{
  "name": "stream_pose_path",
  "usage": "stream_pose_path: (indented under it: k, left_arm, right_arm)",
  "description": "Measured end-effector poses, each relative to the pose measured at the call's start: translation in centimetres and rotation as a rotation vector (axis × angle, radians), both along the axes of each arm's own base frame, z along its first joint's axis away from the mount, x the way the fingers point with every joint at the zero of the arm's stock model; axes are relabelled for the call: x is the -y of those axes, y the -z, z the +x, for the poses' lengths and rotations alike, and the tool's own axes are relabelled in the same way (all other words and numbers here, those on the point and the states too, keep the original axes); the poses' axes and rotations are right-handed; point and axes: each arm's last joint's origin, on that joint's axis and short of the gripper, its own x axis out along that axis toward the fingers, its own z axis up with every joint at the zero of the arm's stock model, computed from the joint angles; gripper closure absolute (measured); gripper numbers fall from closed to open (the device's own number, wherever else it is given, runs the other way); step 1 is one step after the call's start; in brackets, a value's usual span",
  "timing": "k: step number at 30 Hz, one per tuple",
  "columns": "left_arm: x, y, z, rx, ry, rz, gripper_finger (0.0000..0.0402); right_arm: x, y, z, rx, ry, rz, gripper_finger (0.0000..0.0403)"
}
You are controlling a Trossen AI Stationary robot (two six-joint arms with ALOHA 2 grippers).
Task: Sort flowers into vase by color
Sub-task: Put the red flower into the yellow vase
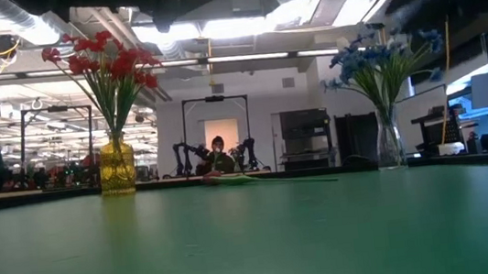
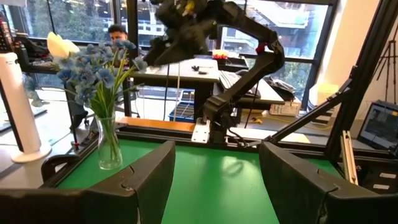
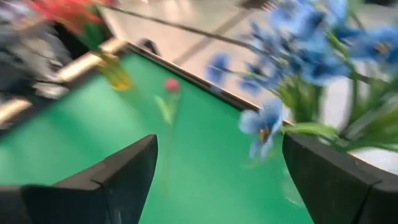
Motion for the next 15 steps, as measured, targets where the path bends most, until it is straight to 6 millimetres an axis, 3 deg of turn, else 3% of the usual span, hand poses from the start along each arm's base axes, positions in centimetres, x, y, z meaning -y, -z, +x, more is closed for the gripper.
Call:
stream_pose_path:
  k: [7,15]
  left_arm:
    - [0.0,0.0,0.0,-0.001,-0.017,0.001,0.0173]
    - [-0.3,1.1,-0.1,-0.118,-0.11,-0.007,0.0173]
  right_arm:
    - [-2.5,-1.7,-1.3,0.205,-0.167,-0.031,0.0059]
    - [-2.0,-2.4,-0.4,0.401,-0.3,-0.122,0.0059]
